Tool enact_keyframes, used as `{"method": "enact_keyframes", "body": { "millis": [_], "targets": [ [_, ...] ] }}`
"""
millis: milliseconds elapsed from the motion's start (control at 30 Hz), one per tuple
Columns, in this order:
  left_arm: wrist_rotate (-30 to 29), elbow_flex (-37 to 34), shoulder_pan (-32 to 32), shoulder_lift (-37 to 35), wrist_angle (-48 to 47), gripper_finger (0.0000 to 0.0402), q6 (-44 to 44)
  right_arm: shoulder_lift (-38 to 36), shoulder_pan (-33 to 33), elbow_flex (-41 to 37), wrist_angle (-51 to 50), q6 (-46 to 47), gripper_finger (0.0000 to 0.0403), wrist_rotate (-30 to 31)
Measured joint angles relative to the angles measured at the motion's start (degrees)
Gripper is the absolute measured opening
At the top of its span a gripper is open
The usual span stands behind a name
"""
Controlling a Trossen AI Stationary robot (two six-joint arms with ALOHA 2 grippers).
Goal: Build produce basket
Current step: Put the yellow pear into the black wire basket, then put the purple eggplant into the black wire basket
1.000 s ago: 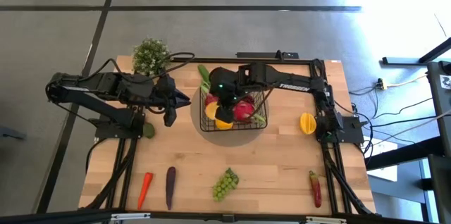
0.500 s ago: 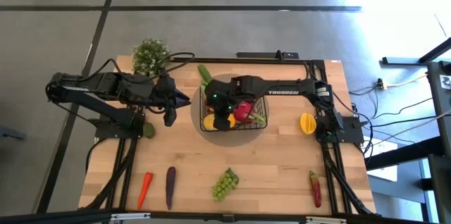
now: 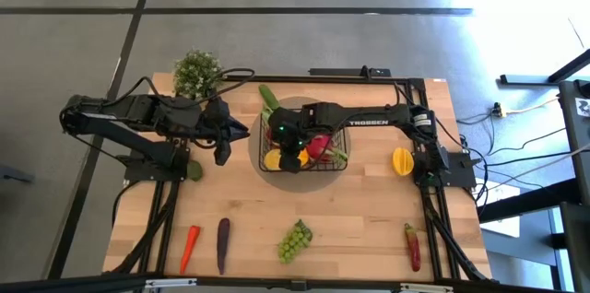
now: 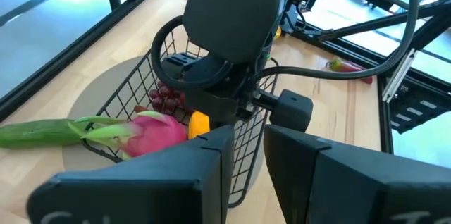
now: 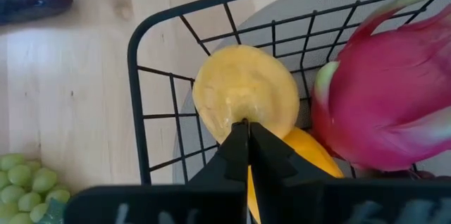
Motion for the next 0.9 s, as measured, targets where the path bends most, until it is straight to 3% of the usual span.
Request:
{"method": "enact_keyframes", "body": {
  "millis": [433, 700, 900],
  "targets": [
    [0.00, 0.00, 0.00, 0.00, 0.00, 0.0069, -0.35, -0.01, -0.34, 0.07, -0.21, -3.02, 0.0115, 0.58],
    [0.02, 0.00, 0.00, -0.02, -0.53, 0.0069, -1.92, -2.09, -1.79, 0.13, -2.75, -1.49, 0.0122, 0.99],
    [0.11, 0.00, 0.00, -0.02, -1.96, 0.0069, -3.41, -5.27, -1.86, 0.31, -5.29, -1.49, 0.0122, 6.24]
  ]
}}
